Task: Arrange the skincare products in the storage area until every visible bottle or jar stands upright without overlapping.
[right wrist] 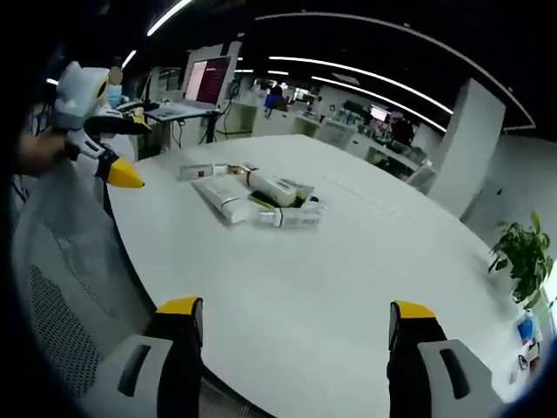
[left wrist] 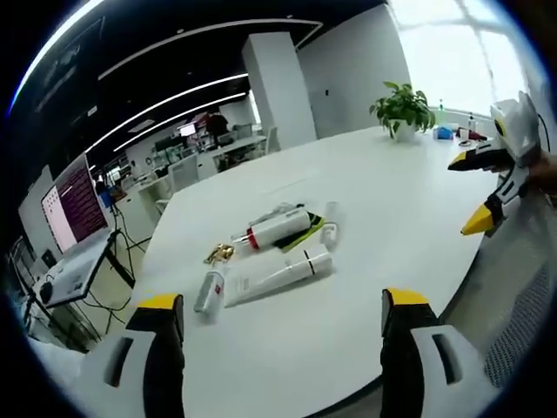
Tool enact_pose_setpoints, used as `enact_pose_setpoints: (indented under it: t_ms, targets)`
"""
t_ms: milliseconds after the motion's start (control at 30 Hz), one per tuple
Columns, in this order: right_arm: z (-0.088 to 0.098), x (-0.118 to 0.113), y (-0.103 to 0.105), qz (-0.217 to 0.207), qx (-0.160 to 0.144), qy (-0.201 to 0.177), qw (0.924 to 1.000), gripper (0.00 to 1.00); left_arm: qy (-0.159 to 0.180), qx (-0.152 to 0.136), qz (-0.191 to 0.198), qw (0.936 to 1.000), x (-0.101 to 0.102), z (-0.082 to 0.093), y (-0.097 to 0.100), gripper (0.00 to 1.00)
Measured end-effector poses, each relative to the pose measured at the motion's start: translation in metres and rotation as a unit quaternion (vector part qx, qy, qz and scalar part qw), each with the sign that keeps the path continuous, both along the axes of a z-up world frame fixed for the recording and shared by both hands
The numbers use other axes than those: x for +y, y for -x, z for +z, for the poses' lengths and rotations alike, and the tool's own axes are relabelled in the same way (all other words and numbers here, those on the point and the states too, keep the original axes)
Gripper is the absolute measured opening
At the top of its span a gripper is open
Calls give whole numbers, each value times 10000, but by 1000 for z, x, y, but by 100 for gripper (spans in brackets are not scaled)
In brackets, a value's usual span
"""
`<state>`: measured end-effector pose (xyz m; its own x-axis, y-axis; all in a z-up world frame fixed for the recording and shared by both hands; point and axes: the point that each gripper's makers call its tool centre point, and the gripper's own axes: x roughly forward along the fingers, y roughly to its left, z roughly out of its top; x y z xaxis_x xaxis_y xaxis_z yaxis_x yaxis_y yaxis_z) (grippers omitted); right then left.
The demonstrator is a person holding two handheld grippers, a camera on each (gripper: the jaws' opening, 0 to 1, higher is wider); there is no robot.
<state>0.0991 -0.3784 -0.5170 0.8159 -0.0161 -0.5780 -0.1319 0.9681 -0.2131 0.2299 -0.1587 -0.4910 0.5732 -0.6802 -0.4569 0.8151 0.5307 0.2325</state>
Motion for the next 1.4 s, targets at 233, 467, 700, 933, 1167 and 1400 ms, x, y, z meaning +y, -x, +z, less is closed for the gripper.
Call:
enact_pose_setpoints:
  t_ms: [233, 467, 700, 933, 1167, 1400]
  targets:
    - [-1, 2, -1, 148, -42, -68, 9999, 95, -18, 119, -52, 9999, 7, 0, -16, 94]
    - [-6, -2, -4, 77, 26, -296, 9995, 95, 31, 147, -169, 9997, 18, 0, -25, 95]
    - [-2, -1, -19, 298, 80, -307, 9991, 95, -123, 255, -6, 9996, 19, -17, -28, 92]
    - [-1, 13, -46, 826, 157, -157, 9963, 93, -13, 521, 116, 9986, 25, -20, -30, 87]
    - [-13, 28, -62, 1264, 425, -60, 9910, 92, -146, 523, 174, 9984, 28, -24, -28, 85]
    - [-7, 36, -87, 1595, 469, 38, 9861, 90, -169, 510, 220, 9983, 31, -25, -31, 84]
